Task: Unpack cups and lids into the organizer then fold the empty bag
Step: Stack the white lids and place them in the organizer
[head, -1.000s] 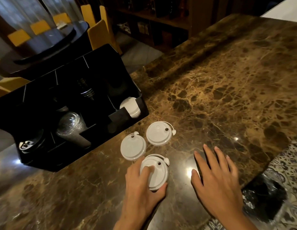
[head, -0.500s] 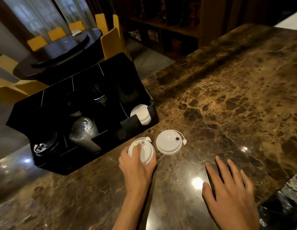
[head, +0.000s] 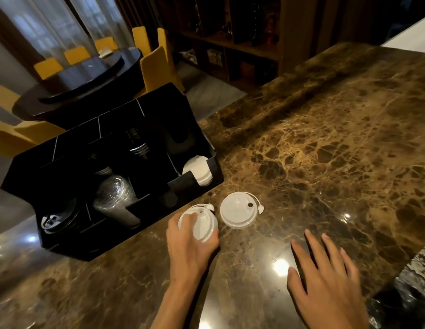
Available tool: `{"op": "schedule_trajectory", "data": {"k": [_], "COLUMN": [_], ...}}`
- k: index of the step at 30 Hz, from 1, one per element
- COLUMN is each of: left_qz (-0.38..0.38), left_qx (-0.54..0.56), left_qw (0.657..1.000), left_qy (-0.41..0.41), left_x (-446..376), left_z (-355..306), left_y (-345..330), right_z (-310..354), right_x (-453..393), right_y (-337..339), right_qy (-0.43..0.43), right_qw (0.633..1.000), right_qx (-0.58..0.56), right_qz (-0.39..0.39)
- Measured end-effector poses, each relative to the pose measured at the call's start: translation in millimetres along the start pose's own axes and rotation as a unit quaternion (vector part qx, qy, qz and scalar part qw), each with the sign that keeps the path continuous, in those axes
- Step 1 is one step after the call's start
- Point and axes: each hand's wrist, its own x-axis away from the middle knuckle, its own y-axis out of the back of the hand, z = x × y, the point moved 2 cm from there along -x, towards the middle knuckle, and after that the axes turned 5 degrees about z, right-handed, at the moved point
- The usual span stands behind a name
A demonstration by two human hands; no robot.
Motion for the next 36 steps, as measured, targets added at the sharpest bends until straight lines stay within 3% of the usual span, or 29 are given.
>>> {"op": "schedule_trajectory", "data": {"k": [3,8,13,19,29,36], "left_qz": [-0.028,0.116,0.278,0.365,0.392,0.331], "left_qx": [0.063,0.087,0.060,0.048,-0.004,-0.015], "left_qw": [0.994,0.956,0.914,0.880,0.840,0.892], "left_qy": [-0.083,-0.256,-0.288,-0.301,-0.376,-0.308], "left_x": [-11.0,-53.0,-77.7,-94.6,-92.6,-75.3], "left_z": [-18.7,-56.5,-42.7,-37.2,-33.2,-33.0], "left_y": [7.2,-9.5,-27.0,-29.0,-36.2,-42.3], "right_z": [-2.0,-1.3,-0.6,-3.7,-4.7,-4.9], "right_x": [-1.2,-0.9,-1.9,-1.6,-2.4,-1.7], "right_y": [-3.5,-1.3,0.5,-1.5,-4.8,-5.5], "right_qy": [0.006,0.004,-0.001,0.003,0.008,0.003], "right_qw": [1.000,1.000,1.000,1.000,1.000,1.000], "right_qx": [0.007,0.003,-0.002,0.001,-0.004,-0.009], "right_qz": [0.003,0.006,0.017,0.016,-0.003,0.000]}}
